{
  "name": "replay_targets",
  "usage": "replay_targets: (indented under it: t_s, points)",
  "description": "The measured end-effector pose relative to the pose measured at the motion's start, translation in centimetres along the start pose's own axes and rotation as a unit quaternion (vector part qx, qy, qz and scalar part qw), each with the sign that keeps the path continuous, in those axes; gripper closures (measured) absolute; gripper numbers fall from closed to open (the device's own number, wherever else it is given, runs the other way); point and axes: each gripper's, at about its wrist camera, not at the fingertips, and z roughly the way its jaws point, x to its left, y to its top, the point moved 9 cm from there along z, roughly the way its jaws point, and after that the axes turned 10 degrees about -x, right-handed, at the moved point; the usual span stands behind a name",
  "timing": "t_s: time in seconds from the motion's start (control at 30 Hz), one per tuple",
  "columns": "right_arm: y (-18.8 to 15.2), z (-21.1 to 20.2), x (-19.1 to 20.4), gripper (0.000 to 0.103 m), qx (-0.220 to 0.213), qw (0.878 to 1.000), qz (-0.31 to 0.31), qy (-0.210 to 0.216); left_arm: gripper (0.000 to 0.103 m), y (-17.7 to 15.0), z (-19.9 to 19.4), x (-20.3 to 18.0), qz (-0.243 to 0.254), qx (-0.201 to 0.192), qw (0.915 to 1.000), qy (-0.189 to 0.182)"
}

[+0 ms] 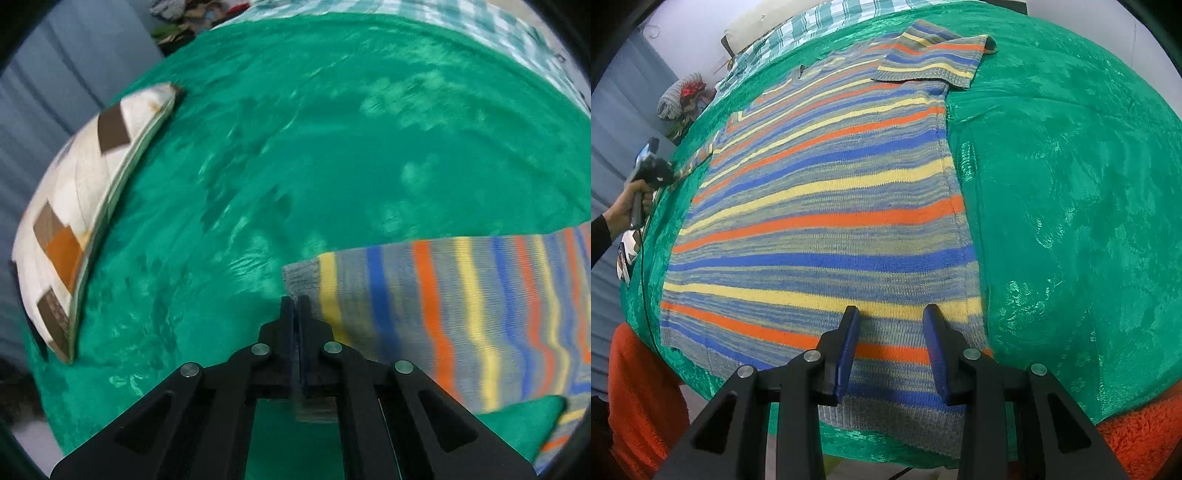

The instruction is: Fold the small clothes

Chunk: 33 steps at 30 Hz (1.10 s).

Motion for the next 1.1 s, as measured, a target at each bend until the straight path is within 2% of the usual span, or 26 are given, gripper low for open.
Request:
replay_targets:
  t_s: [0.03, 0.07, 0.1, 0.13, 0.17, 0.2, 0.23, 0.27, 0.3, 0.4, 0.5, 0.57, 0.6, 0.63, 0.67, 0.7, 0.77, 0.8, 0.87, 0.97, 1.0, 1.1]
  points:
    - [0.1, -0.2, 0.0, 0.067, 0.006, 1.000, 0.004, -0.001, 0.102, -0.3, 0.3, 0.3, -0.014, 0.000, 0.9999, -0.009]
    - [0.3, -0.6, 0.0, 0.060, 0.014, 1.000, 0.008, -0.003, 0.101, -0.3, 0.2, 0.4, -0.016, -0.004, 0.9998, -0.013]
    - [0.7, -1.3, -0.1, 0.048, 0.025, 1.000, 0.009, -0.007, 0.101, -0.3, -0.1, 0.3, -0.016, -0.009, 0.9996, -0.023]
    - [1.6, -2.4, -0.2, 0.043, 0.026, 1.000, 0.007, -0.009, 0.094, -0.3, -0.4, 0.3, -0.014, -0.013, 0.9994, -0.029]
    - [3.3, -4.2, -0.3, 0.036, 0.010, 1.000, -0.004, -0.010, 0.086, -0.3, -0.8, 0.3, -0.014, -0.014, 0.9991, -0.038]
    - [5.0, -5.5, -0.3, 0.028, -0.008, 1.000, -0.022, -0.015, 0.060, -0.4, -1.5, 0.5, -0.016, -0.015, 0.9988, -0.044]
    - [6.8, -6.6, -0.3, 0.025, -0.026, 0.998, -0.049, -0.027, 0.033, -0.6, -2.4, 1.0, -0.022, -0.021, 0.9984, -0.049]
    - [9.6, -7.6, -0.3, 0.018, -0.048, 0.993, -0.092, -0.049, 0.026, -0.8, -3.6, 1.6, -0.031, -0.036, 0.9976, -0.051]
    - [11.5, -7.6, -0.1, 0.017, -0.060, 0.988, -0.125, -0.061, 0.022, -1.0, -4.6, 2.1, -0.038, -0.047, 0.9967, -0.053]
    - [16.3, -4.5, 1.8, 0.017, -0.078, 0.968, -0.228, -0.072, 0.021, -3.7, -7.9, 3.1, -0.069, -0.051, 0.9927, -0.085]
    - [17.9, 2.2, 4.5, 0.019, -0.063, 0.945, -0.314, -0.061, 0.021, -6.9, -10.9, 3.7, -0.085, -0.050, 0.9889, -0.111]
    - [18.2, 6.7, 5.9, 0.024, -0.062, 0.930, -0.358, -0.057, 0.021, -9.0, -12.8, 4.0, -0.086, -0.049, 0.9877, -0.121]
    - [18.3, 9.2, 6.1, 0.030, -0.059, 0.924, -0.373, -0.058, 0.021, -9.7, -13.3, 4.1, -0.084, -0.047, 0.9878, -0.122]
    - [18.5, 11.0, 5.9, 0.043, -0.054, 0.924, -0.373, -0.061, 0.021, -10.6, -13.9, 4.4, -0.081, -0.043, 0.9881, -0.123]
    - [18.7, 12.0, 5.4, 0.058, -0.049, 0.931, -0.358, -0.055, 0.021, -11.5, -14.3, 4.7, -0.080, -0.037, 0.9883, -0.124]
    - [19.5, 12.2, 4.7, 0.099, -0.051, 0.943, -0.325, -0.043, 0.021, -12.2, -14.7, 5.1, -0.081, -0.032, 0.9881, -0.126]
    - [22.1, 10.4, 1.9, 0.097, -0.083, 0.960, -0.257, -0.067, 0.021, -13.1, -15.5, 5.7, -0.090, -0.030, 0.9863, -0.135]
    - [23.9, 8.3, -0.4, 0.097, -0.114, 0.968, -0.211, -0.072, 0.021, -13.8, -16.0, 6.1, -0.099, -0.030, 0.9847, -0.140]
    - [26.7, 4.2, -6.2, 0.097, -0.150, 0.975, -0.129, -0.105, 0.021, -14.8, -16.4, 6.4, -0.111, -0.028, 0.9828, -0.145]
    - [28.9, -0.1, -14.4, 0.097, -0.170, 0.973, -0.037, -0.153, 0.021, -16.7, -16.6, 5.7, -0.125, -0.015, 0.9799, -0.155]
    - [29.3, -1.2, -17.4, 0.097, -0.170, 0.971, -0.006, -0.166, 0.021, -17.3, -16.6, 5.0, -0.128, -0.007, 0.9786, -0.162]
    - [29.0, -1.9, -22.9, 0.098, -0.149, 0.969, 0.055, -0.187, 0.021, -18.9, -17.0, 2.7, -0.133, 0.010, 0.9745, -0.181]
